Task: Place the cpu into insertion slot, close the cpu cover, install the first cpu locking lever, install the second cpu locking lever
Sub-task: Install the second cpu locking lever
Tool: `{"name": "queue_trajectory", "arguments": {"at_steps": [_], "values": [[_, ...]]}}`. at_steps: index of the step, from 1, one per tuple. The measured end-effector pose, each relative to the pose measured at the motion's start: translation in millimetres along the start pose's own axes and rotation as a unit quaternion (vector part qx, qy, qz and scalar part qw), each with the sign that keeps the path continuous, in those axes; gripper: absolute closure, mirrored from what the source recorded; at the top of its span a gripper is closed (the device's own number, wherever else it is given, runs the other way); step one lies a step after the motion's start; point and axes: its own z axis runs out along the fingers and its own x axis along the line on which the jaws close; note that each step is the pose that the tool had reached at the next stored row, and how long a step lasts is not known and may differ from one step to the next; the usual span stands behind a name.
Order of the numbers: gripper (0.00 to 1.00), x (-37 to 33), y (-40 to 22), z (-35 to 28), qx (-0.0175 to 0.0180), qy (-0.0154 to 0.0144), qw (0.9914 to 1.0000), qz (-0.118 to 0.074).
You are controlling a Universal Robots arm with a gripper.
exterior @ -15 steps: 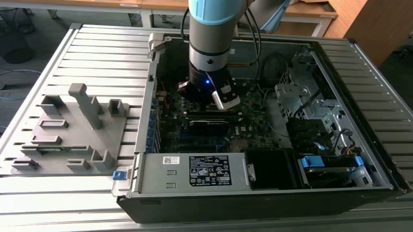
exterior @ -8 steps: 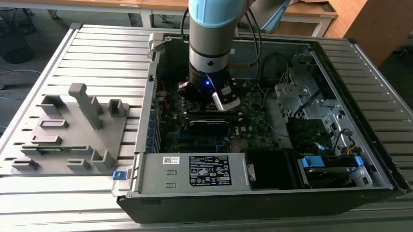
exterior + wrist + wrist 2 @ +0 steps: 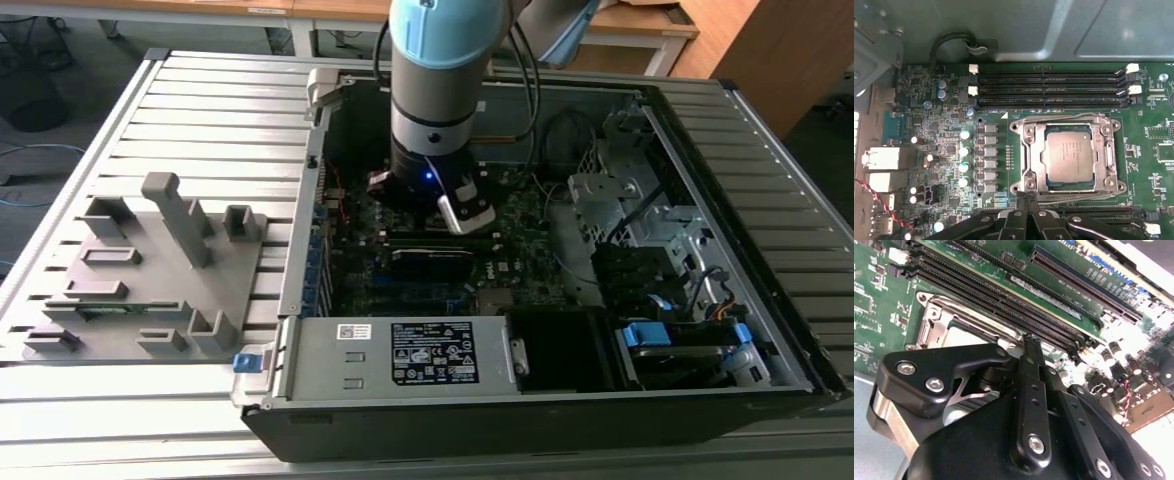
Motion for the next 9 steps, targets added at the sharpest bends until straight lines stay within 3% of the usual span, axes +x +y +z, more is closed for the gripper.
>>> {"name": "queue_trajectory", "arguments": {"at_steps": [9], "values": [[0.89,0.7,-0.5,2.9,-0.0089,0.0,0.99996,0.0]]}}
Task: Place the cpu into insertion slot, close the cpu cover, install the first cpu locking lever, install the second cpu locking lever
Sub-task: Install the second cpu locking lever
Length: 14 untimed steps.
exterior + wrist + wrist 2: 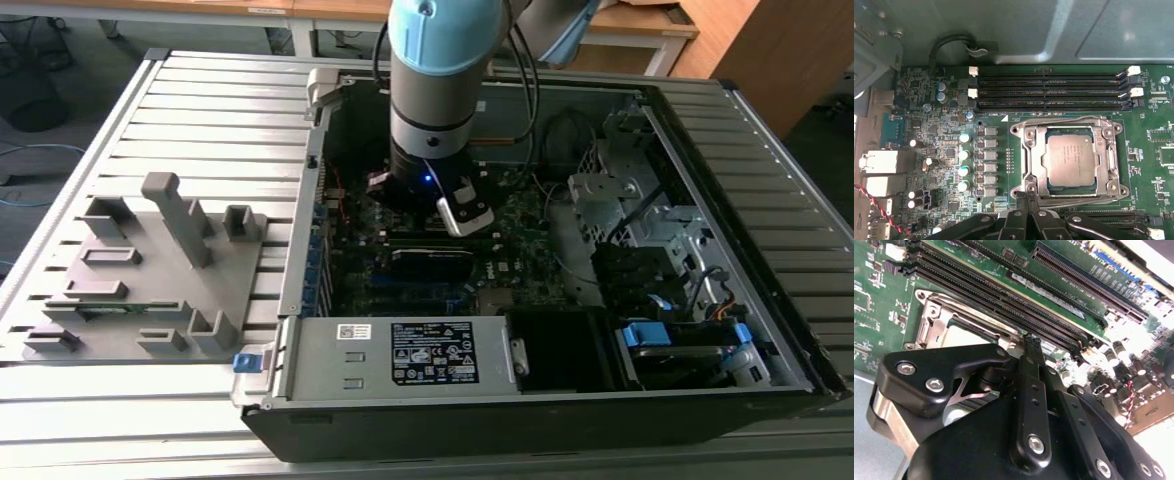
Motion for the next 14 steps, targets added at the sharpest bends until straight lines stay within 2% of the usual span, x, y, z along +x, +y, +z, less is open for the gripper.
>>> {"name": "queue_trajectory", "arguments": {"at_steps": [6,14], "values": [[0.89,1.2,-1.5,1.2,-0.0037,0.0,0.99999,0.0],[0.89,3.5,-3.3,3.1,-0.0172,-0.0001,0.99985,0.0]]}}
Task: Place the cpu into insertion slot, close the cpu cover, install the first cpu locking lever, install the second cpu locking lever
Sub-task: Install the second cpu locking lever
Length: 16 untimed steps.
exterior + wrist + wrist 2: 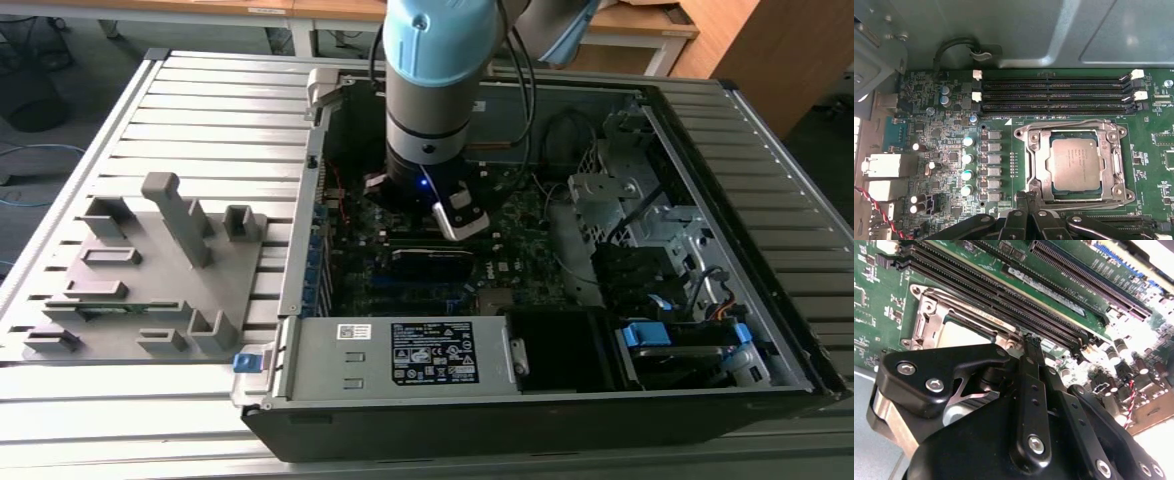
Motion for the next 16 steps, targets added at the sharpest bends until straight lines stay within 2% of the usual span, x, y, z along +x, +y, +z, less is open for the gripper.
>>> {"name": "queue_trajectory", "arguments": {"at_steps": [8,16], "values": [[0.89,2.6,-2.4,2.8,-0.0078,-0.0003,0.99997,0.0],[0.89,4.0,-2.9,3.6,-0.0088,-0.0003,0.99996,0.0]]}}
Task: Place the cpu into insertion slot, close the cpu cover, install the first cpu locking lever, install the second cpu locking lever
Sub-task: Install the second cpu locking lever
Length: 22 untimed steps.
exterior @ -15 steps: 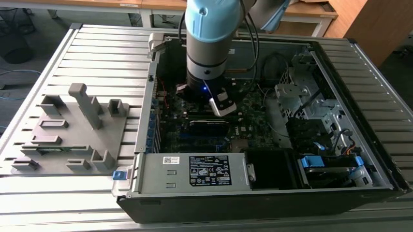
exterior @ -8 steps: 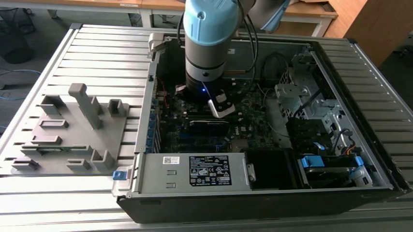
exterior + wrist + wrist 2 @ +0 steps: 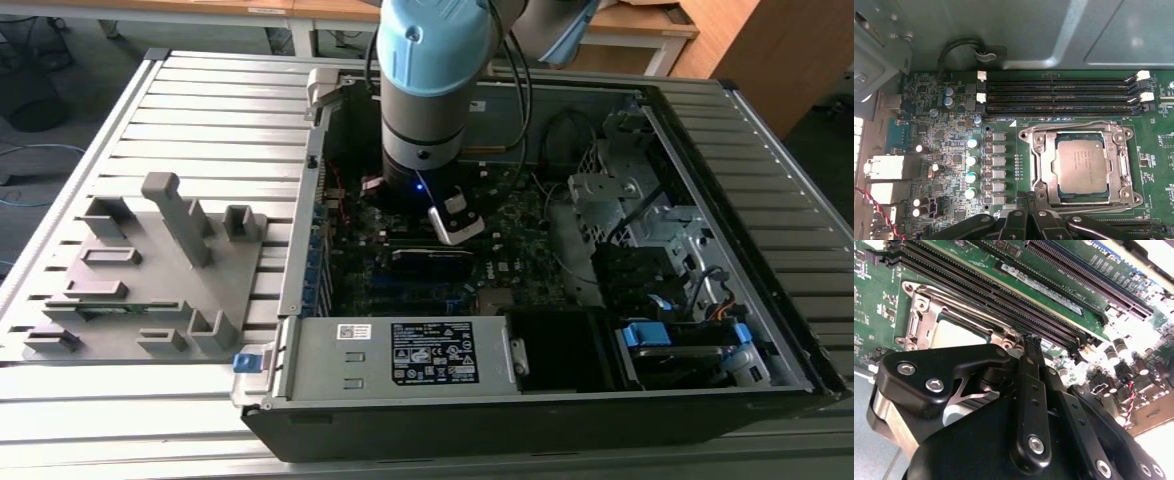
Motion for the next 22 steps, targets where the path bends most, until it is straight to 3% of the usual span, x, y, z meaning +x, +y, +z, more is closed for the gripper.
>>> {"name": "queue_trajectory", "arguments": {"at_steps": [3,17,22], "values": [[0.89,0.0,0.6,-2.3,-0.0002,-0.0001,1.0,0.0],[0.89,-0.1,6.7,-27.7,0.0001,0.0,1.0,0.0],[0.89,-0.1,7.0,-28.8,-0.0001,-0.0001,1.0,0.0]]}}
